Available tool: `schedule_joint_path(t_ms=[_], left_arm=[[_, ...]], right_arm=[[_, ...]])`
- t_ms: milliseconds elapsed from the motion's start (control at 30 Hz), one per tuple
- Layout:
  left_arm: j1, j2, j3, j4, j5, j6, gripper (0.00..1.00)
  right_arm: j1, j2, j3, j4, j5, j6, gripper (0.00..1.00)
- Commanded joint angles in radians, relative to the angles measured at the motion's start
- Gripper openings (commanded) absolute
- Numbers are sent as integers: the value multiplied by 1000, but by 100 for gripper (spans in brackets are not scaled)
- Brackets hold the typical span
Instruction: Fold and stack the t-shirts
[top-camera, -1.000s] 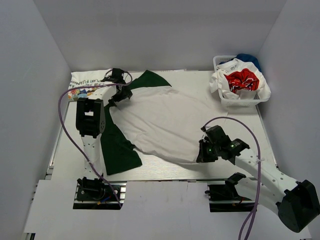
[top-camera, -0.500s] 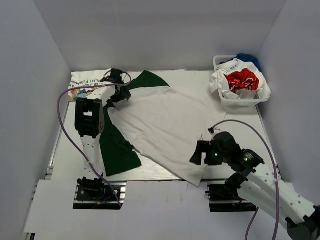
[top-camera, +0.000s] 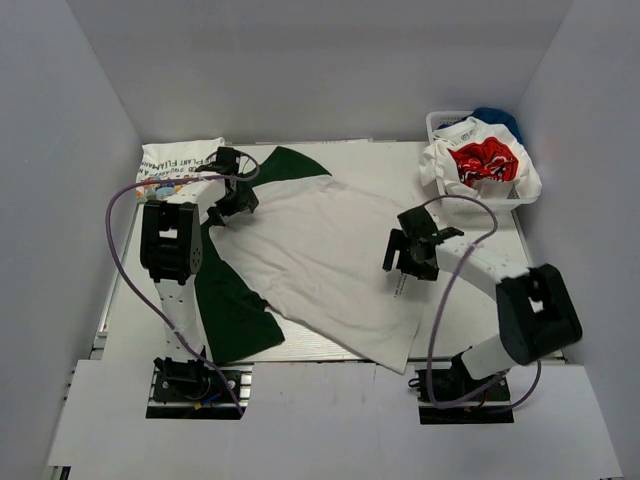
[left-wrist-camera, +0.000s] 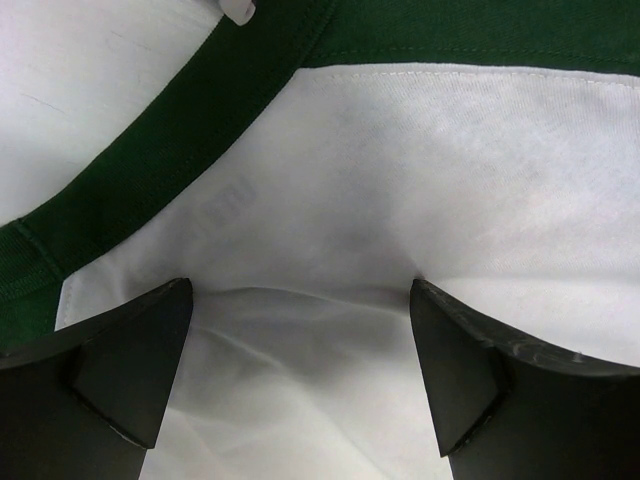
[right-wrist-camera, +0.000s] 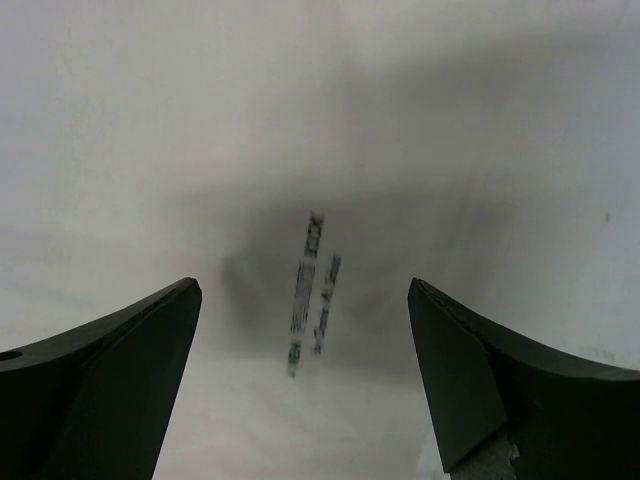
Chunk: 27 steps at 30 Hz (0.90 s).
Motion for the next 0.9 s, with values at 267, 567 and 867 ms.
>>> schedule_joint_path(t_ms=[267,567,867], left_arm=[[6,11,24,-42,33,5,100],[6,195,303,-88,54,-4,100],[-13,-74,183,-110,8,17,100]], right_arm=[[-175,515,445,98,-69,-157,90],[-249,774,885,-49,-54,-258,90],[-209,653,883,-68,-189,-387,90]])
